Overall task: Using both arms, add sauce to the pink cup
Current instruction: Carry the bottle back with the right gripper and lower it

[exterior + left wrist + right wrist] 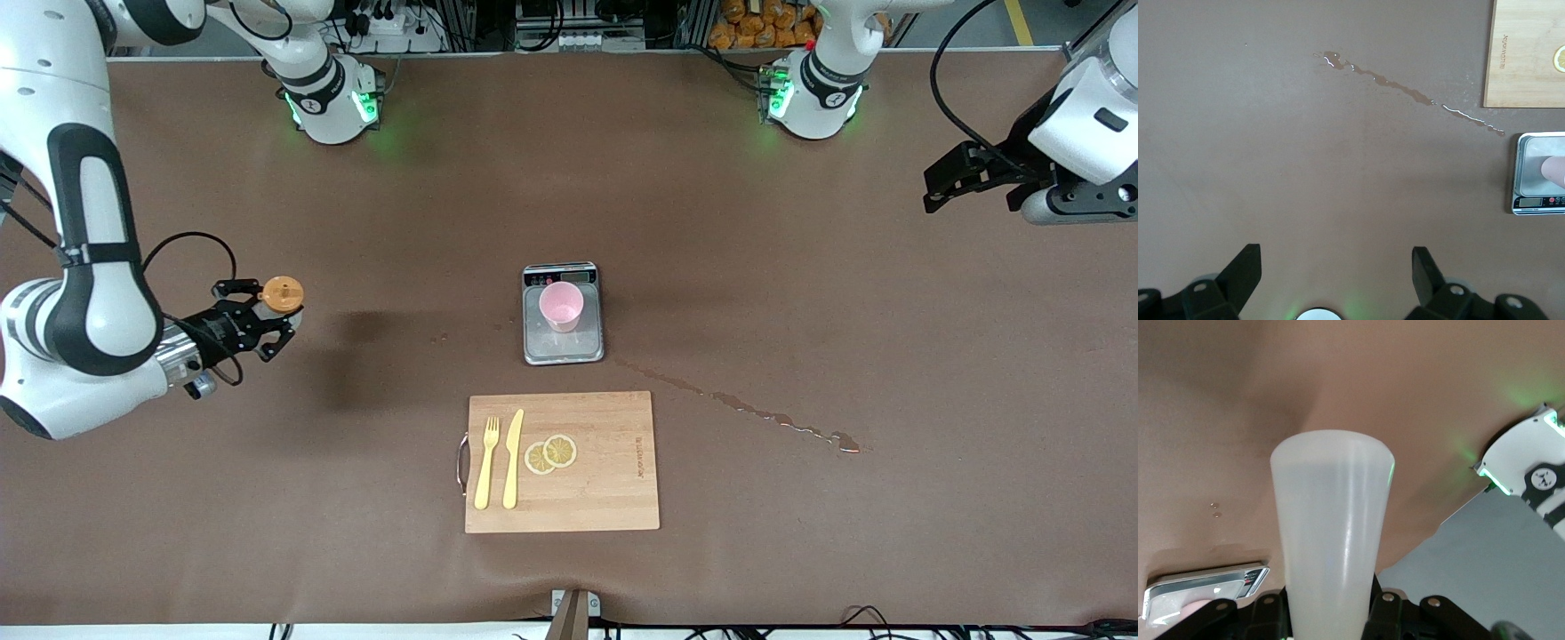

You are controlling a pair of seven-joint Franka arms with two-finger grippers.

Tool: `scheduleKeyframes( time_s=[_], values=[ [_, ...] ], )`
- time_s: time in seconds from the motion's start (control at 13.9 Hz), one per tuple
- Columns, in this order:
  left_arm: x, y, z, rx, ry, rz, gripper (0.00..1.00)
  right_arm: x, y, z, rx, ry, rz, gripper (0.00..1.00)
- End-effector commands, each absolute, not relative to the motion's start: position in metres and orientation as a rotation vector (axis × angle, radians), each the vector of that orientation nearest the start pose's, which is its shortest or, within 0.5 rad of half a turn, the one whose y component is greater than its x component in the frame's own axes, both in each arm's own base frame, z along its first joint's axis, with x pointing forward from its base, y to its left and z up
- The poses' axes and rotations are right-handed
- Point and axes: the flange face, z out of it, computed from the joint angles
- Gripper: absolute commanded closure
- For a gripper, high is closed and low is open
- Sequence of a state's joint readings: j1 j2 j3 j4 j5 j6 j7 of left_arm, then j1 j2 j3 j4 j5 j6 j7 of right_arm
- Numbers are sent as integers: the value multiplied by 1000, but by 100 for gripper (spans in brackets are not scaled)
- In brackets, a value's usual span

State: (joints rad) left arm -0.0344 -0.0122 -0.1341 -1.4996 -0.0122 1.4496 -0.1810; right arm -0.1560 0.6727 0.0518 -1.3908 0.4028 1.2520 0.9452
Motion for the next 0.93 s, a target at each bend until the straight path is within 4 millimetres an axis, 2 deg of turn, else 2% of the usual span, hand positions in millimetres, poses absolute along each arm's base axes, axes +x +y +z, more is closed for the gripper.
scheduleKeyframes(
  time_s=[0.0,0.14,0.29,0.5,0.86],
  values=[
    [525,-92,661,-3160,-36,62,0,623,-47,277,-2281,1277,1375,67],
    [525,-93,661,-3161,-36,63,0,618,-74,252,-2247,1193,1376,67],
    [526,-92,660,-3160,-31,65,0,612,-92,229,-2223,1116,1373,66],
    [526,-92,660,-3154,-20,63,0,605,-116,207,-2184,1050,1364,64],
    [525,-96,660,-3158,-27,65,0,589,-144,165,-2115,956,1362,64]
  ],
)
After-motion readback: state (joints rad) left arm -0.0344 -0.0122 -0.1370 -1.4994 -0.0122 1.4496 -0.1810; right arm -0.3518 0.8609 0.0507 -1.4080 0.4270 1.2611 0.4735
